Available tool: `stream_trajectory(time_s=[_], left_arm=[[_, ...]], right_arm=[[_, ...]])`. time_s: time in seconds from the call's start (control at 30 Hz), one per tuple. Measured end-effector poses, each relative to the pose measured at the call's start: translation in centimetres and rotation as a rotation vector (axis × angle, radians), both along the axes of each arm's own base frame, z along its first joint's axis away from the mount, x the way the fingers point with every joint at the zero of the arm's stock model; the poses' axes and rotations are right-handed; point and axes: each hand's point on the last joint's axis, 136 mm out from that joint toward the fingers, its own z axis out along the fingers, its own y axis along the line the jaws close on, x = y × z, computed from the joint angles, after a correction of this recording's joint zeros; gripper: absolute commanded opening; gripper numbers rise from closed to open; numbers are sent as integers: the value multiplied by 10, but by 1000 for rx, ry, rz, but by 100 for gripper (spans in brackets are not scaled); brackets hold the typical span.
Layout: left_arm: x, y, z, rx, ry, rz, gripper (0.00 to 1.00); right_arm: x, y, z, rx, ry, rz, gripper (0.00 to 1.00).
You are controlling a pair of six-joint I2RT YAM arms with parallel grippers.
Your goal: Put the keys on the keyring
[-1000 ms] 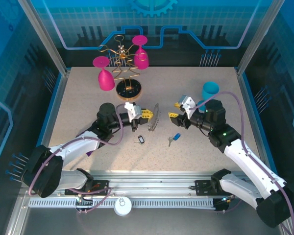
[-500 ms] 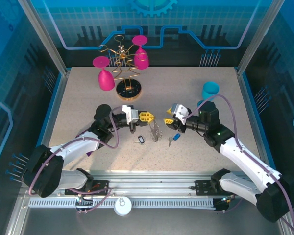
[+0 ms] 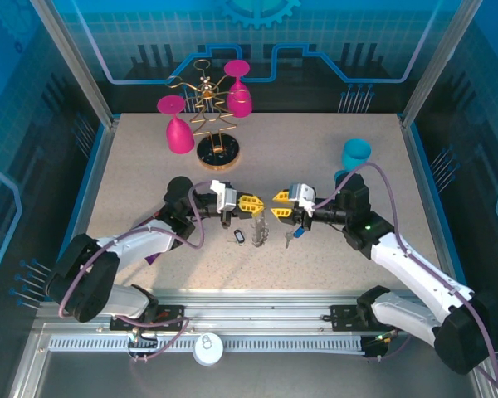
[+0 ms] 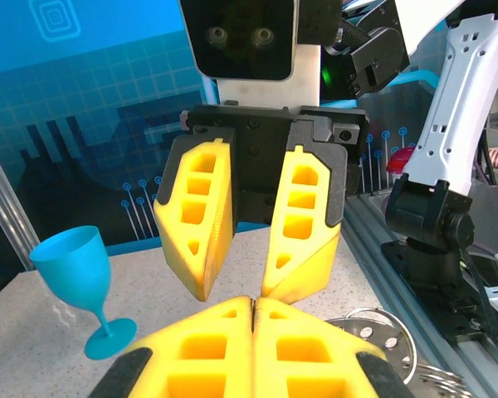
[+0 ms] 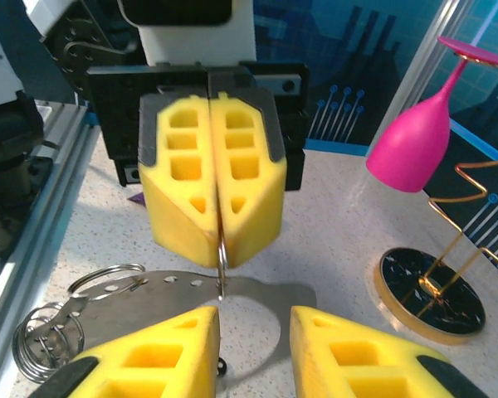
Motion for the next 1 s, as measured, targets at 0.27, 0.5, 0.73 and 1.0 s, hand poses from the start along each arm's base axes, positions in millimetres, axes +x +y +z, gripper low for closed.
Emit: stream_trajectory(time_s=[0.27, 0.5, 0.73, 1.0], left_arm=[[-1, 0, 2, -8, -17, -10, 0], [-1, 0, 2, -10, -17, -11, 0], [-3, 0, 2, -10, -2, -24, 0], [10, 2, 3, -6, -3, 58, 47]], right_arm=[[-6, 10, -3, 12, 24, 56, 22], [-7, 18, -7, 14, 35, 80, 16], [-6, 22, -9, 24, 54, 84, 0], [1, 21, -10, -13, 84, 39, 0]])
